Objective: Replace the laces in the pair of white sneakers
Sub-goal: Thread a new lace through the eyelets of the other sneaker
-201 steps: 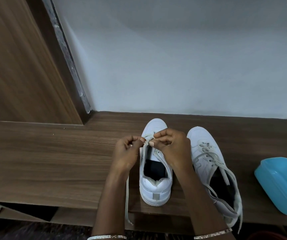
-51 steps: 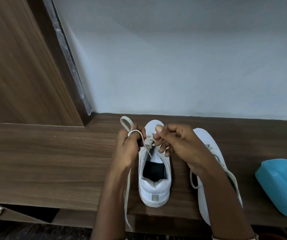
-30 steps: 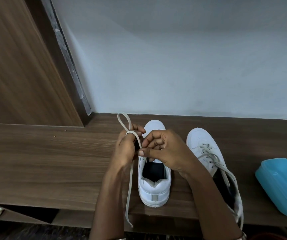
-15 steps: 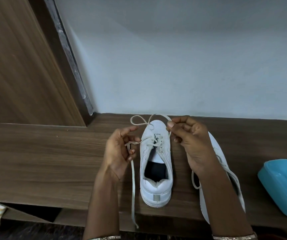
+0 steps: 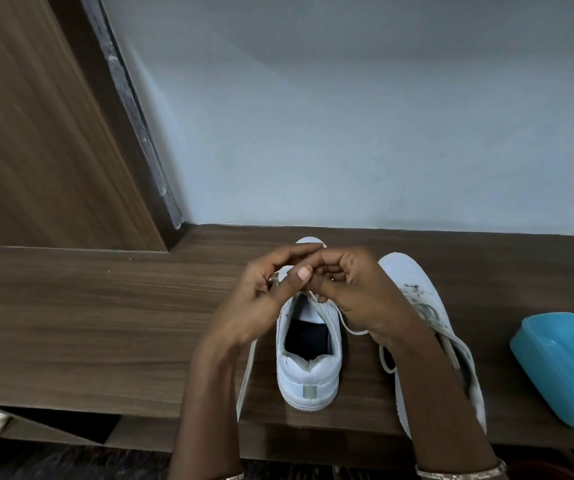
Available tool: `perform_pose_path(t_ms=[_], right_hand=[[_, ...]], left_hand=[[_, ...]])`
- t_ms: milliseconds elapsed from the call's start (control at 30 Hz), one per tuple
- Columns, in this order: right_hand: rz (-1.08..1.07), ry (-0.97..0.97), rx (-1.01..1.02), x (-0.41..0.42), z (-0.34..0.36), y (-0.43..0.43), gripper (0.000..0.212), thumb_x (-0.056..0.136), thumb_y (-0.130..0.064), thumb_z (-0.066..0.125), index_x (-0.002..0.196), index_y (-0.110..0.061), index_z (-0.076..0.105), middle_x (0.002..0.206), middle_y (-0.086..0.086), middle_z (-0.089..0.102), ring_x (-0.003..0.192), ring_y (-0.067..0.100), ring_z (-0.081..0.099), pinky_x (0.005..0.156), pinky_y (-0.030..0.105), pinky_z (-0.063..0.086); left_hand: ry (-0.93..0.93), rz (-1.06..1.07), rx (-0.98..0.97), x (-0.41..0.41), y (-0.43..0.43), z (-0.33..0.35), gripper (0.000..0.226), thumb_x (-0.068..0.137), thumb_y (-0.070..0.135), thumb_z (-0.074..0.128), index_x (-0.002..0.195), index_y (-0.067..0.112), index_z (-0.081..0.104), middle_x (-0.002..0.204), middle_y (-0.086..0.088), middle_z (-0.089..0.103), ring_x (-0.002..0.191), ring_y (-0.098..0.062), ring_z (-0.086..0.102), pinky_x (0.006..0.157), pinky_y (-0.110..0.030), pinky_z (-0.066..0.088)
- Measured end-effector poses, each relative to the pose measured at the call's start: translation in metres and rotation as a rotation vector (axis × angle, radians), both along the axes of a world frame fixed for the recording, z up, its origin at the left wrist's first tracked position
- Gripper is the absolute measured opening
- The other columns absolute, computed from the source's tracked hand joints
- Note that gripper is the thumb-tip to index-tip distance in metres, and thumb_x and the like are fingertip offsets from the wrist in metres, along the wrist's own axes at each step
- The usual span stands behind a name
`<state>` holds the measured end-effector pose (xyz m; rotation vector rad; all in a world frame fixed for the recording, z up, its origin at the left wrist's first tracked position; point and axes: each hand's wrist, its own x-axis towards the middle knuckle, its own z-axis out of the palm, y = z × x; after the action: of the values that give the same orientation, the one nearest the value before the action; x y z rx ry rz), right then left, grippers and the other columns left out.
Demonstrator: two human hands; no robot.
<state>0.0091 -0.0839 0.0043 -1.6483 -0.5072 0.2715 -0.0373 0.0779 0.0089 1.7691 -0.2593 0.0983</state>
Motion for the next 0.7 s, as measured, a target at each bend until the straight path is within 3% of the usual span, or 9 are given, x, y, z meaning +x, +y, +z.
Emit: perform_pose_path(t_ms=[100,200,267,367,433,533,633,700], right_hand=[[0.034,0.036,0.024,0.000,0.003,-0.003,0.009,0.092,-0.002,0.065,0.101,-0.004,0.068,0.081,0.003,0.069,0.073,0.016,0.065,0.065,0.023,0.051],[0.025,0.057,0.049,-0.001,0.005,-0.002,0.013,0.092,-0.003,0.067,0.104,-0.005,0.065,0.086,0.011,0.069,0.074,0.021,0.065,0.065,0.025,0.052],[-0.020,0.058,0.054,-0.001,0.003,0.000,0.016,0.089,-0.001,0.071,0.103,-0.005,0.065,0.084,0.013,0.070,0.072,0.021,0.066,0.065,0.026,0.053],[-0.167,0.123,0.112,0.001,0.000,0.000,0.019,0.082,0.001,0.077,0.097,0.001,0.065,0.079,0.016,0.069,0.067,0.020,0.068,0.062,0.026,0.056],[-0.259,0.155,0.131,0.003,-0.002,-0.003,0.019,0.079,-0.001,0.080,0.093,0.004,0.066,0.083,0.024,0.070,0.066,0.022,0.069,0.061,0.026,0.057],[-0.317,0.173,0.058,0.006,-0.004,-0.010,0.016,0.079,-0.004,0.081,0.089,0.002,0.070,0.079,0.022,0.071,0.062,0.020,0.067,0.055,0.023,0.054],[-0.324,0.153,-0.106,0.006,-0.008,-0.015,0.015,0.079,-0.011,0.083,0.084,-0.003,0.072,0.070,0.014,0.070,0.057,0.015,0.065,0.051,0.021,0.052],[-0.304,0.136,-0.252,0.006,-0.009,-0.017,0.021,0.074,-0.021,0.087,0.084,-0.010,0.073,0.068,0.007,0.071,0.059,0.013,0.065,0.052,0.023,0.052]], left_hand=[[0.022,-0.002,0.002,0.000,0.004,-0.002,0.025,0.099,0.012,0.055,0.123,0.008,0.062,0.108,-0.011,0.071,0.101,-0.025,0.069,0.093,-0.031,0.053],[0.058,0.053,-0.056,0.000,0.002,-0.002,0.017,0.097,0.007,0.057,0.111,-0.001,0.062,0.085,-0.012,0.068,0.061,0.002,0.063,0.062,-0.007,0.046],[0.067,0.103,-0.062,0.001,0.002,-0.005,0.016,0.097,0.006,0.056,0.105,-0.006,0.063,0.074,-0.001,0.065,0.045,0.007,0.050,0.048,-0.003,0.036],[0.056,0.186,-0.011,0.004,0.011,-0.011,0.016,0.097,0.011,0.058,0.092,-0.001,0.066,0.054,0.020,0.056,0.046,0.006,0.047,0.047,-0.005,0.035],[-0.001,0.287,0.062,0.004,0.019,-0.012,0.013,0.096,0.014,0.061,0.087,0.008,0.068,0.058,0.019,0.060,0.053,0.006,0.051,0.053,-0.008,0.039],[-0.167,0.555,0.114,0.003,0.036,-0.011,0.012,0.097,0.022,0.061,0.086,0.020,0.067,0.064,0.012,0.060,0.059,-0.003,0.051,0.055,-0.018,0.041],[-0.276,0.749,-0.116,0.000,0.049,-0.005,0.017,0.100,0.032,0.056,0.093,0.017,0.061,0.067,0.001,0.054,0.058,-0.009,0.045,0.053,-0.027,0.037],[-0.281,0.769,-0.205,-0.001,0.053,-0.003,0.020,0.100,0.037,0.053,0.097,0.018,0.058,0.071,-0.005,0.056,0.055,-0.009,0.043,0.054,-0.029,0.034]])
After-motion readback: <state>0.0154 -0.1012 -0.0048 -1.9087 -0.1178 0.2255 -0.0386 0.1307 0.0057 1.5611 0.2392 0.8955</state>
